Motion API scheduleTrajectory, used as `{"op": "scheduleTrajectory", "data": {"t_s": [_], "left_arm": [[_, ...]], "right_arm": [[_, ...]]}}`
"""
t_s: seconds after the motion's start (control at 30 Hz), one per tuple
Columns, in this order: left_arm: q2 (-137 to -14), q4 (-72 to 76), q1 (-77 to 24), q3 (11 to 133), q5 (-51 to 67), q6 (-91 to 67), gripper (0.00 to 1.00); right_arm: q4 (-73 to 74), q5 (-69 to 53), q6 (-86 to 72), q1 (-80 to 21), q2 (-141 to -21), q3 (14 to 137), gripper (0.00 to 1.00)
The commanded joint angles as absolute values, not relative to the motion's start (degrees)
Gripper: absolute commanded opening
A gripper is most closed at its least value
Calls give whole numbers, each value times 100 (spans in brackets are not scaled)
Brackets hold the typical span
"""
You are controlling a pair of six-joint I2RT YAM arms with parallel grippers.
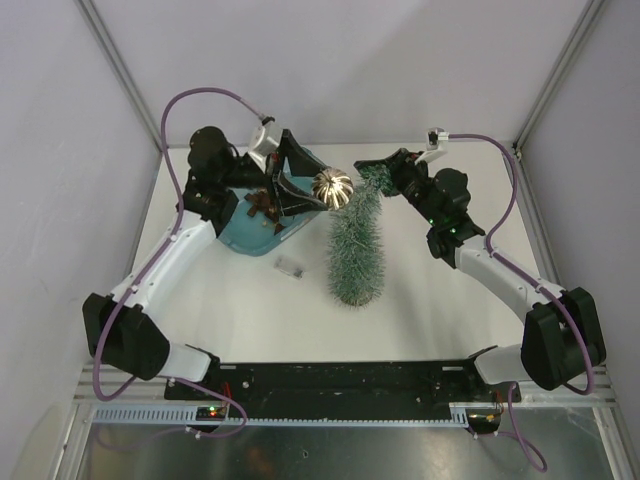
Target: Decorate the small christmas tree
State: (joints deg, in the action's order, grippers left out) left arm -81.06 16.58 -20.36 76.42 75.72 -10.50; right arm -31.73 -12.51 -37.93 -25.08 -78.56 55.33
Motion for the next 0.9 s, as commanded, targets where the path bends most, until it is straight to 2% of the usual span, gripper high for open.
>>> {"op": "scheduleTrajectory", "data": {"t_s": [0.0,0.33,0.43,0.53,0.7,0.87], "left_arm": [[-7802,1758,-2137,7298,6981,-1667,6],[-7561,1748,-2263,6868,6399,-2041,12],[-7506,1761,-2318,6796,6210,-2155,26],[-7461,1798,-2363,6752,6169,-2252,35],[-7398,1873,-2397,6690,6145,-2370,65],[-7307,1911,-2425,6573,6067,-2452,81]], "right_arm": [[-3277,-1243,-3758,-2522,-7743,5795,66],[-3227,-1207,-3744,-2522,-7727,5793,66],[-3226,-1198,-3740,-2535,-7733,5795,66],[-3219,-1191,-3731,-2539,-7728,5792,66],[-3204,-1174,-3711,-2550,-7730,5793,66],[-3208,-1161,-3704,-2578,-7720,5797,66]]}}
